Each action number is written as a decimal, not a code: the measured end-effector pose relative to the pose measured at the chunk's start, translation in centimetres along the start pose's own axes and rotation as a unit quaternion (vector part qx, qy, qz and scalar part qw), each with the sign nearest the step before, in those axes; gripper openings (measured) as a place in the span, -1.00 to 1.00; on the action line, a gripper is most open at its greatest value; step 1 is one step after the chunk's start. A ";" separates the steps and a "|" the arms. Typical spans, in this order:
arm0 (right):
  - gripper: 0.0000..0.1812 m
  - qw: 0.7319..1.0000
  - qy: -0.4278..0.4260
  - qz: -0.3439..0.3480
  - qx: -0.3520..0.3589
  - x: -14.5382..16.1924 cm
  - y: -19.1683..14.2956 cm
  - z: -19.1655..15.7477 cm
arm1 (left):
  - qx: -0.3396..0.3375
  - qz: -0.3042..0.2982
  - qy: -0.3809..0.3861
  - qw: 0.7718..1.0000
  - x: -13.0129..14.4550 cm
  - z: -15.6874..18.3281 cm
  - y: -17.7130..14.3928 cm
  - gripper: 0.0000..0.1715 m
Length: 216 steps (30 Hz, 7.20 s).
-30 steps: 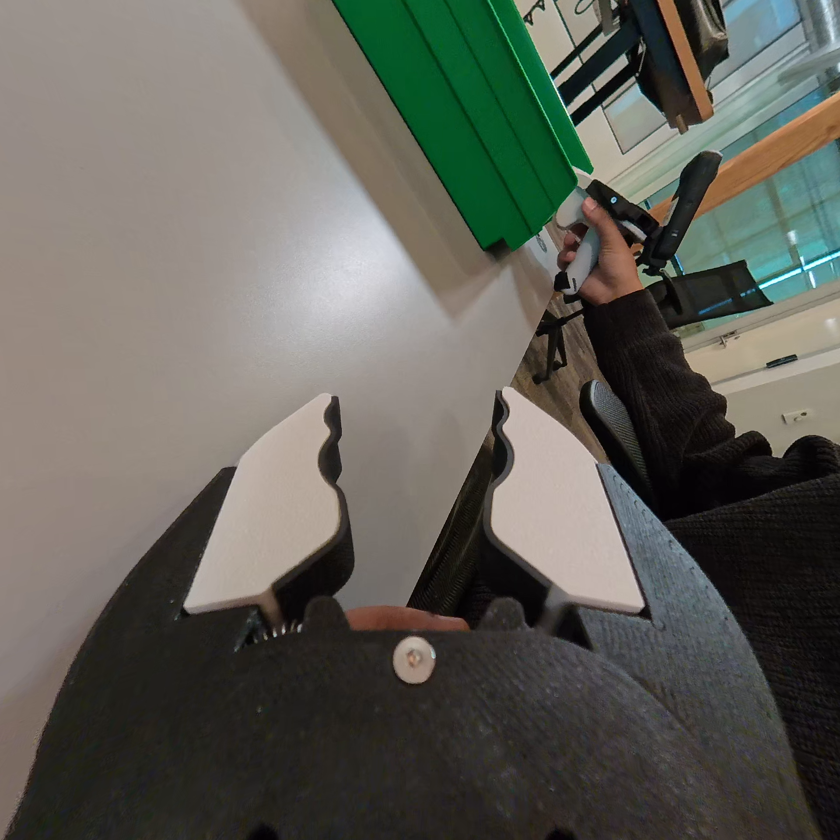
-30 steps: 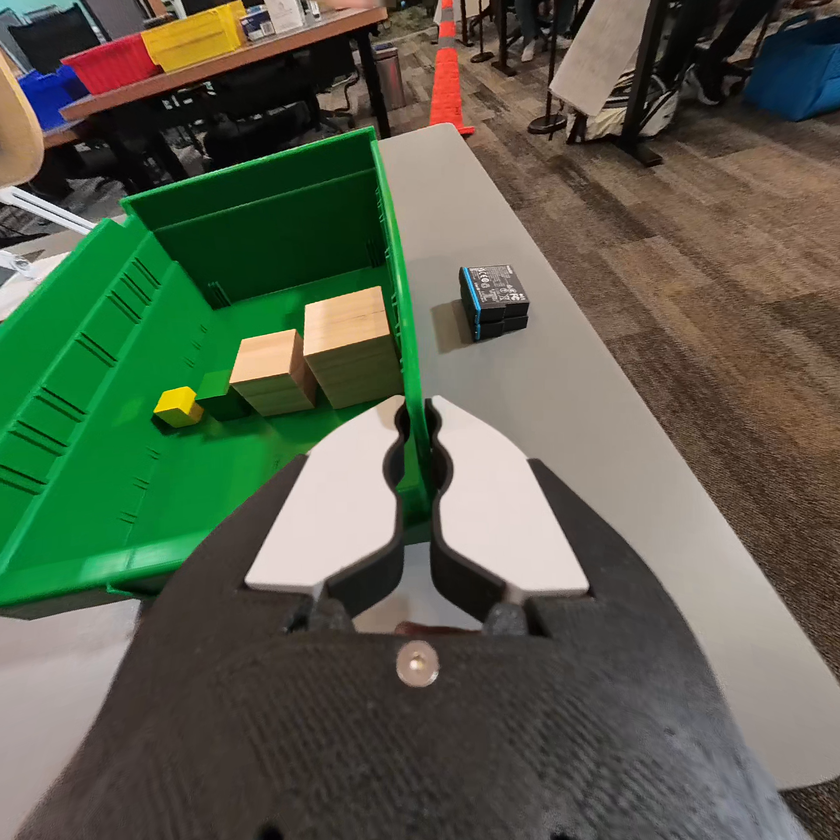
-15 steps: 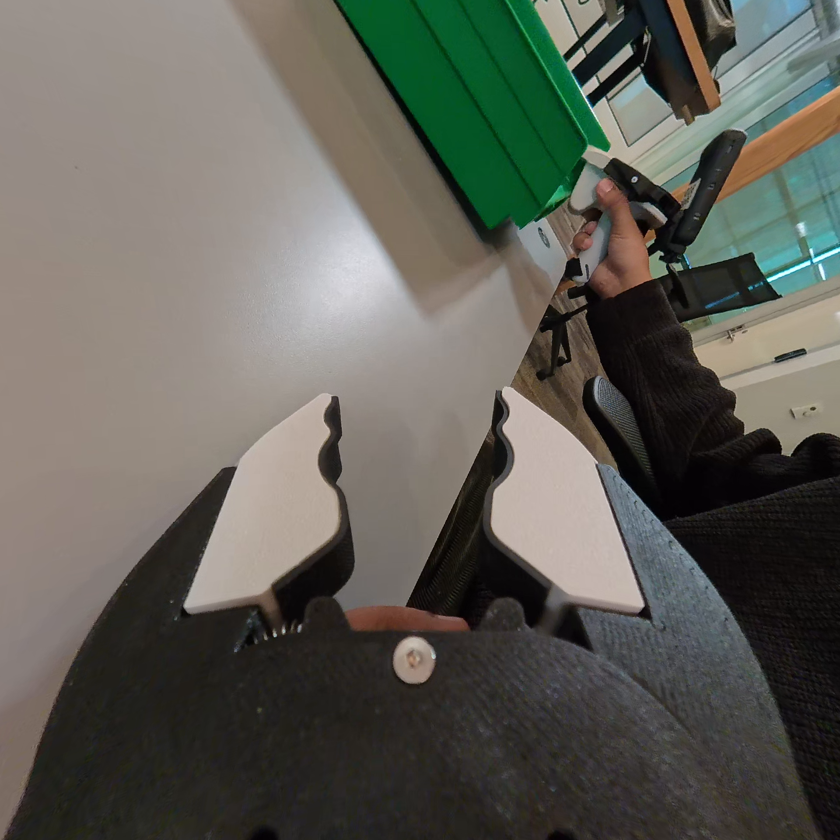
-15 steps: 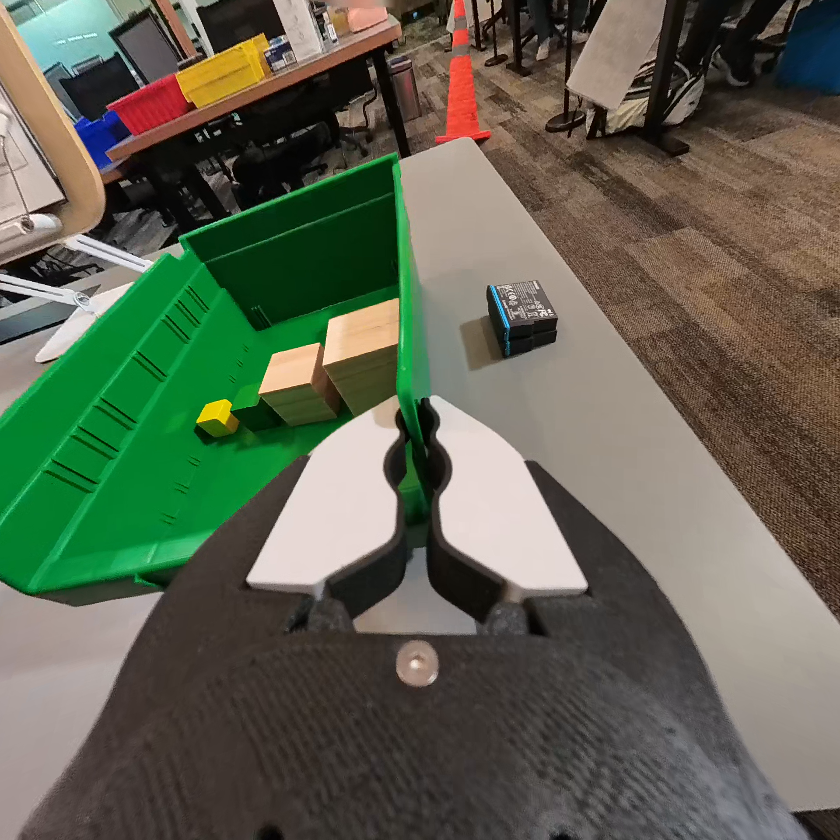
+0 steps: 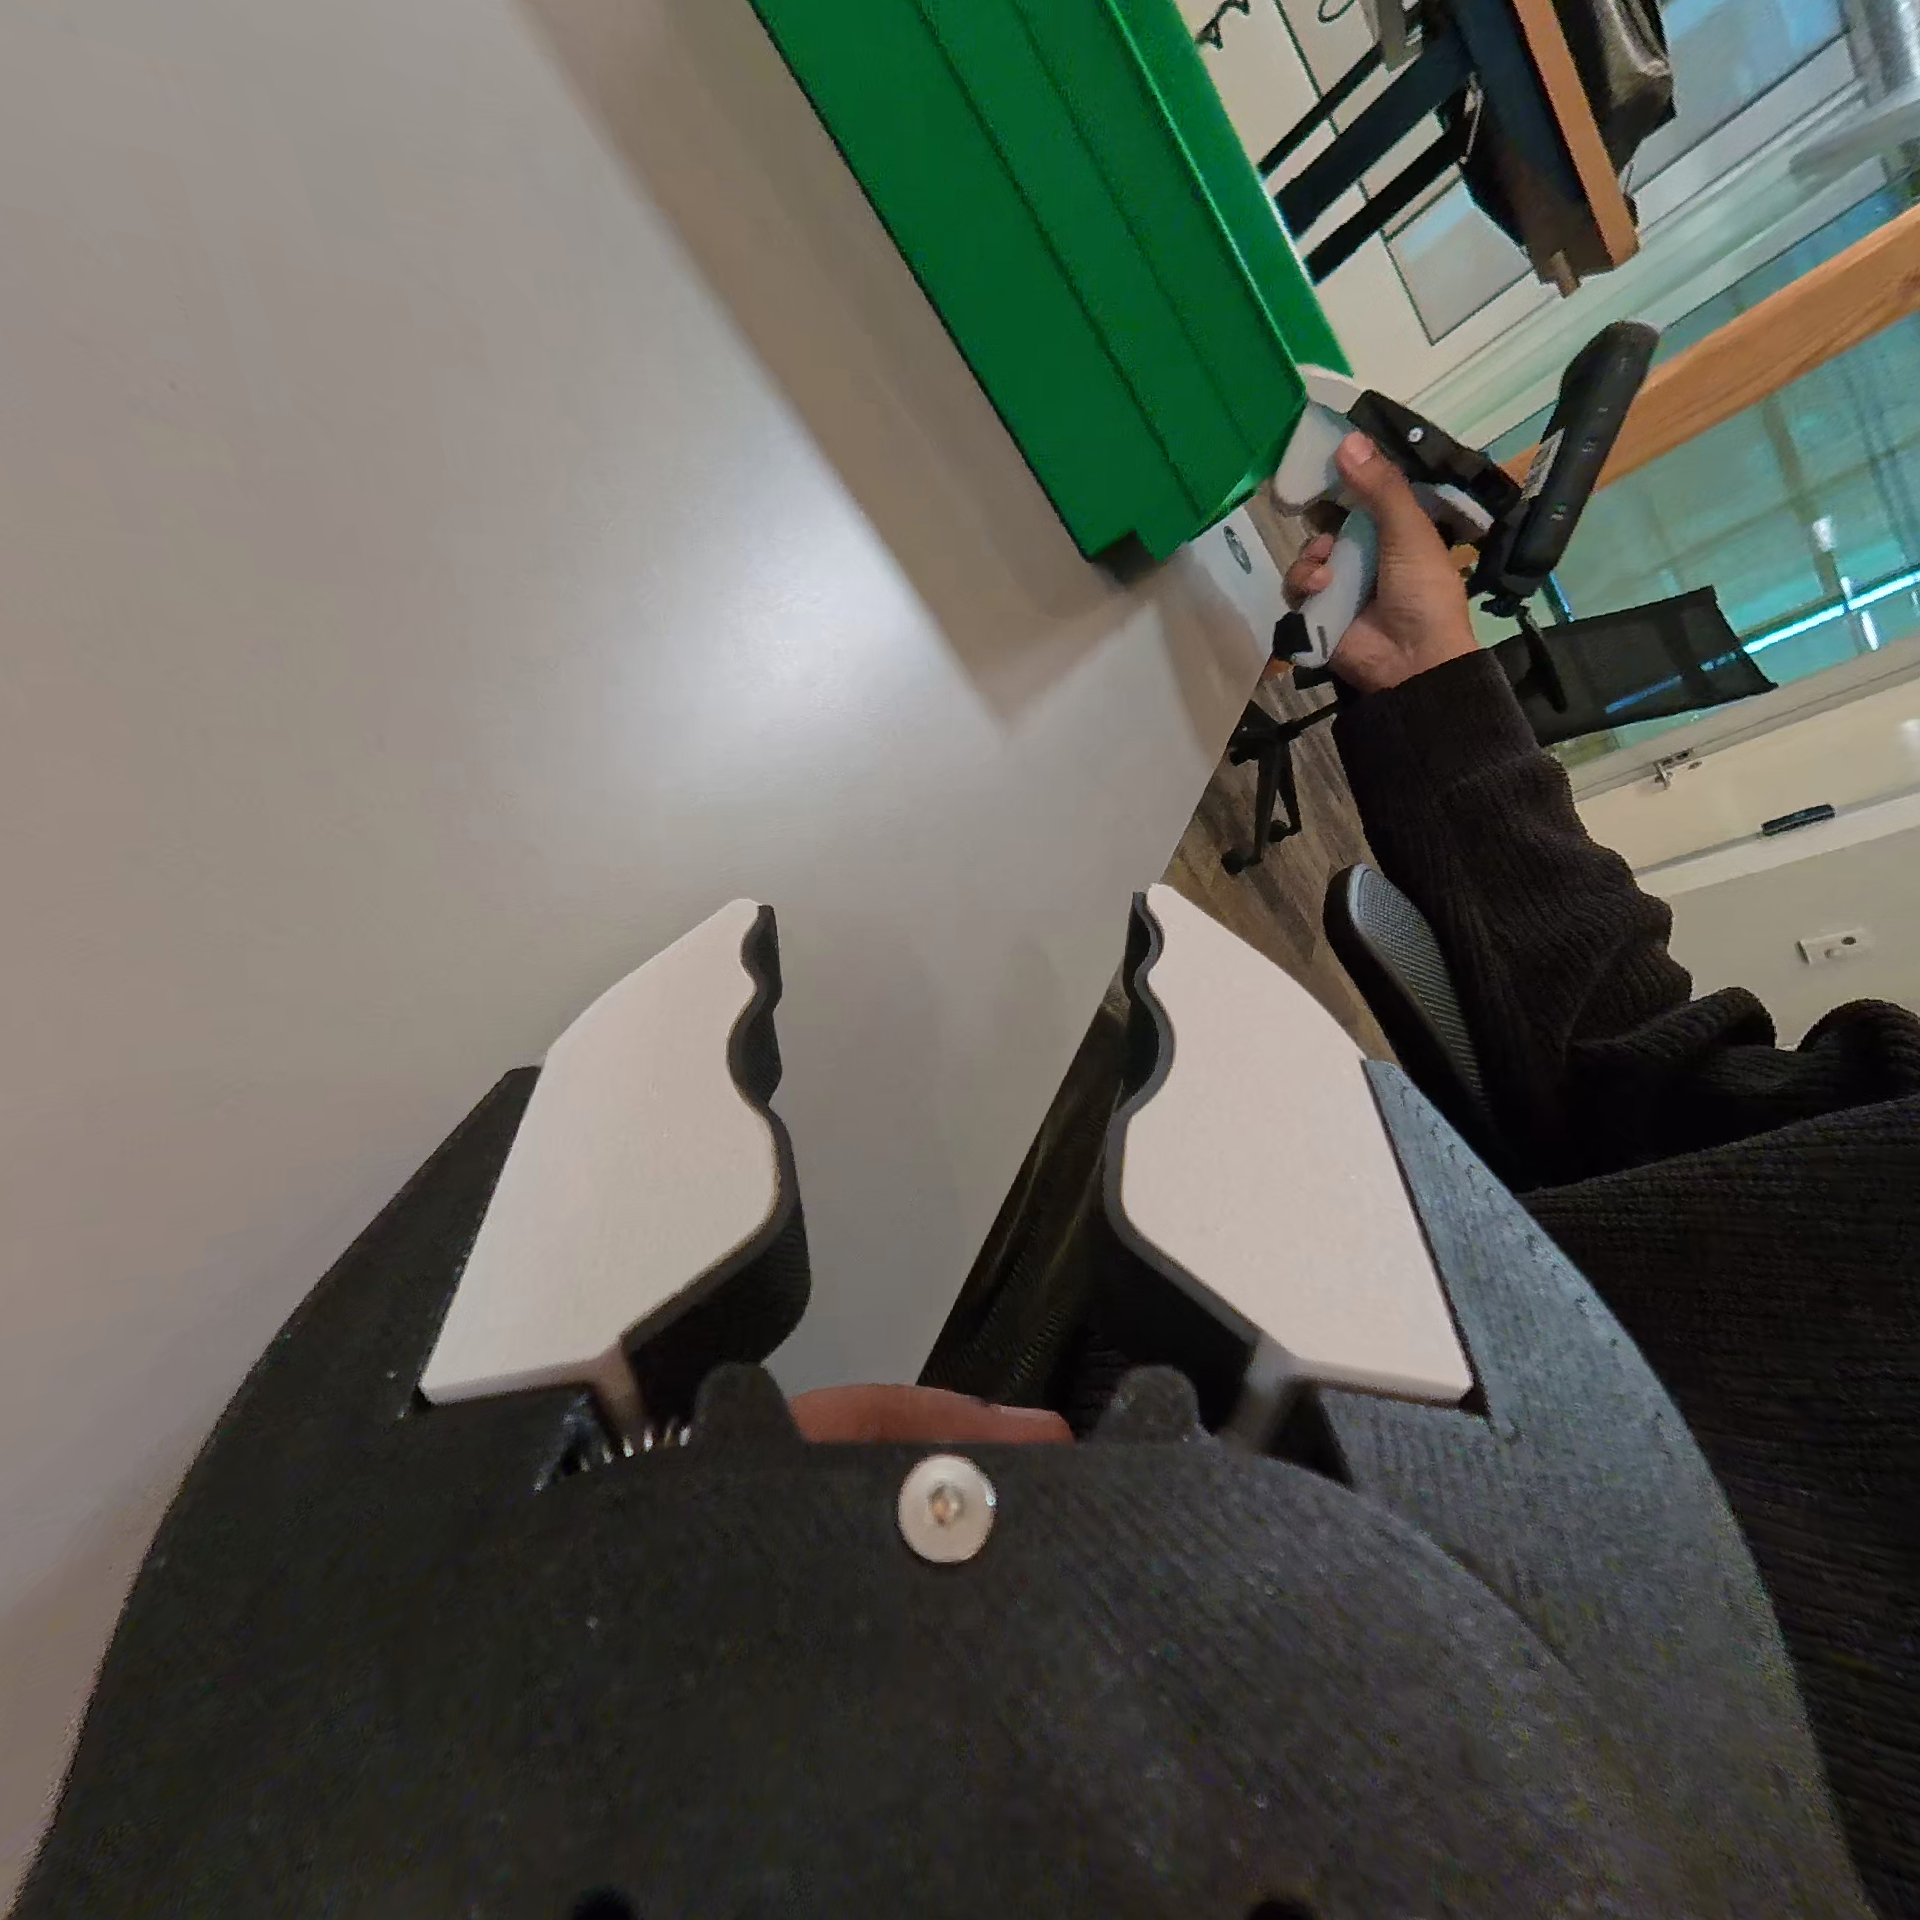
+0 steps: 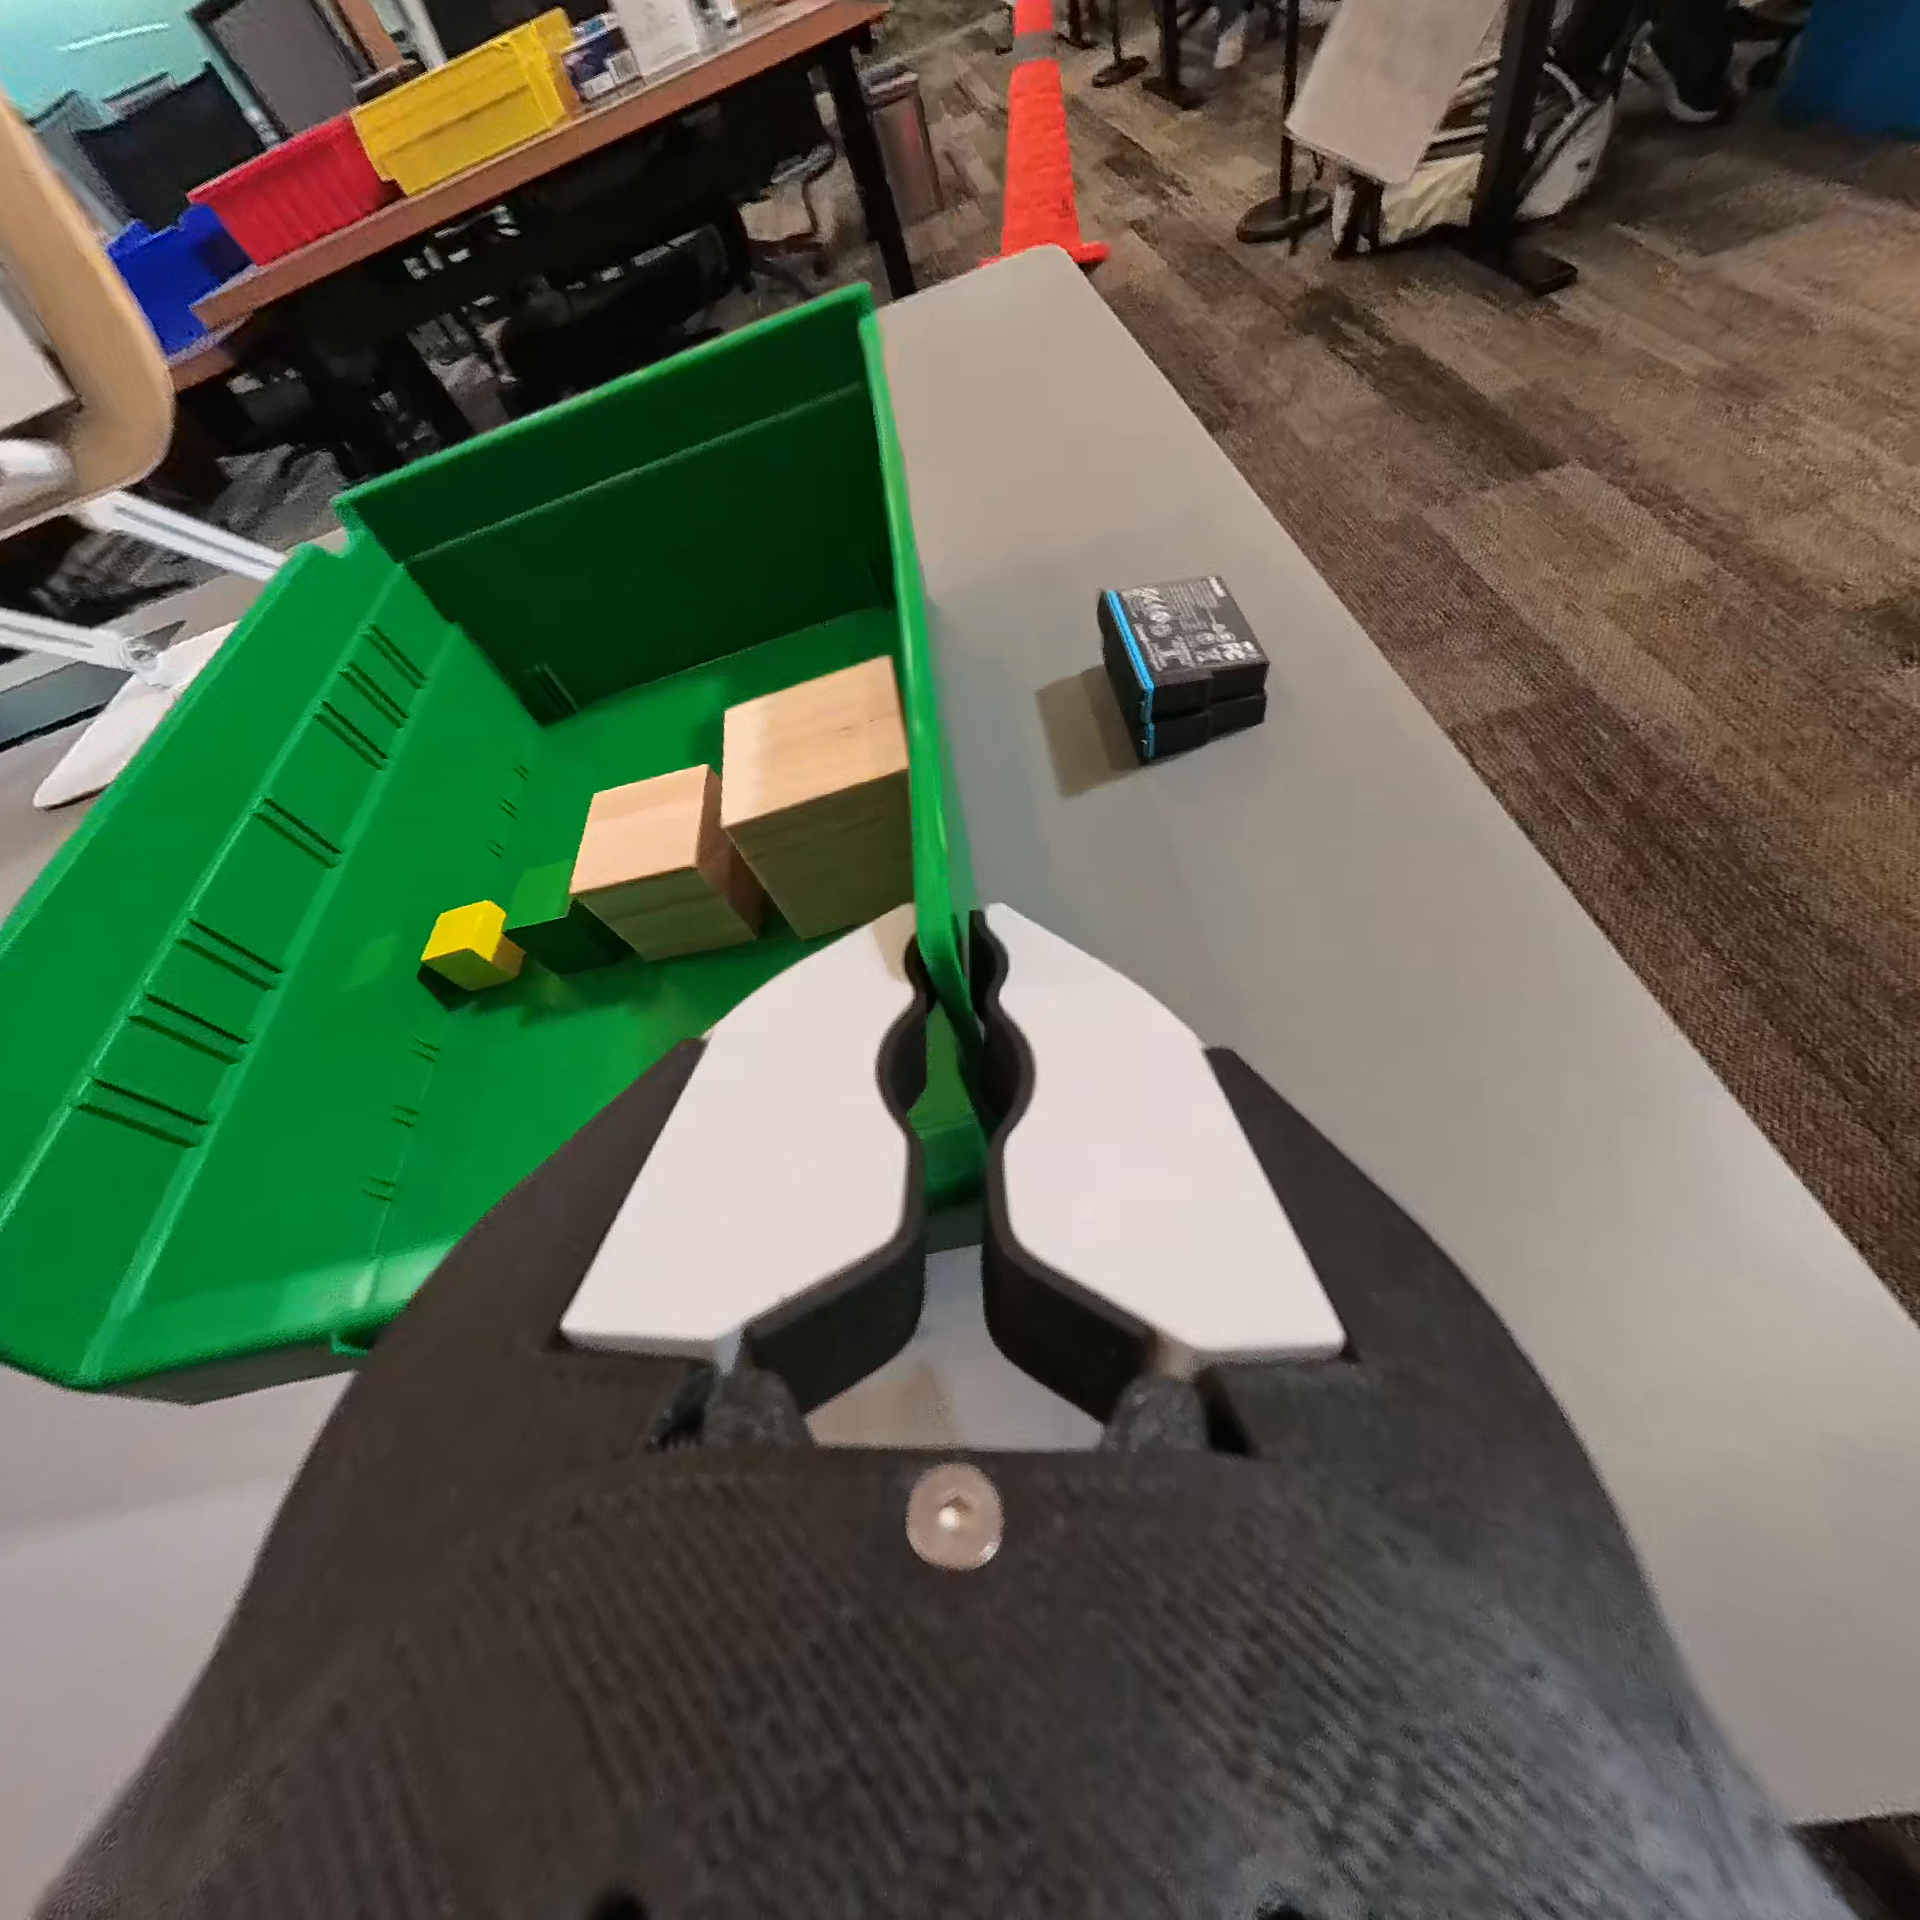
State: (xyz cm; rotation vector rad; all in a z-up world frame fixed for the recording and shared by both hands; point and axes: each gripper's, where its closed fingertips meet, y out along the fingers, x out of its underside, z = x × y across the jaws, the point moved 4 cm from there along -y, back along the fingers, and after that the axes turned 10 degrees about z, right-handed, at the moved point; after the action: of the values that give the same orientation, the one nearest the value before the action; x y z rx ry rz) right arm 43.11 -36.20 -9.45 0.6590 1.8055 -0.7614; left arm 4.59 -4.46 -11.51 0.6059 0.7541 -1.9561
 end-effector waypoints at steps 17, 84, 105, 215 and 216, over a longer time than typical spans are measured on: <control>-0.33 0.951 -0.100 -0.284 -0.068 -4.2 4.1 -0.5 | -0.007 0.008 -0.008 1.000 0.3 -0.1 0.6 -0.30; -0.95 0.855 -0.152 -0.471 -0.155 3.7 7.4 -24.4 | -0.079 0.235 0.095 0.964 -6.8 4.6 -4.3 0.01; -0.78 0.887 -0.172 -0.396 -0.163 12.9 5.3 -46.6 | -0.470 0.173 0.015 0.865 -10.2 -17.7 -41.2 -0.09; -0.56 0.966 0.218 0.004 -0.140 4.2 -13.8 -5.1 | -0.284 -0.024 0.110 0.952 -12.7 -0.1 25.0 -0.90; -0.56 0.965 0.220 0.005 -0.143 4.2 -13.8 -5.2 | -0.286 -0.020 0.106 0.952 -12.4 -0.2 25.2 -0.91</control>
State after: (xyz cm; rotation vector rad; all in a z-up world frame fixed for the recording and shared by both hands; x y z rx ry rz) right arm 28.49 -40.84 -9.27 0.6791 2.2594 -0.3470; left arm 32.47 -6.83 -9.86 0.4442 1.4103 -1.6047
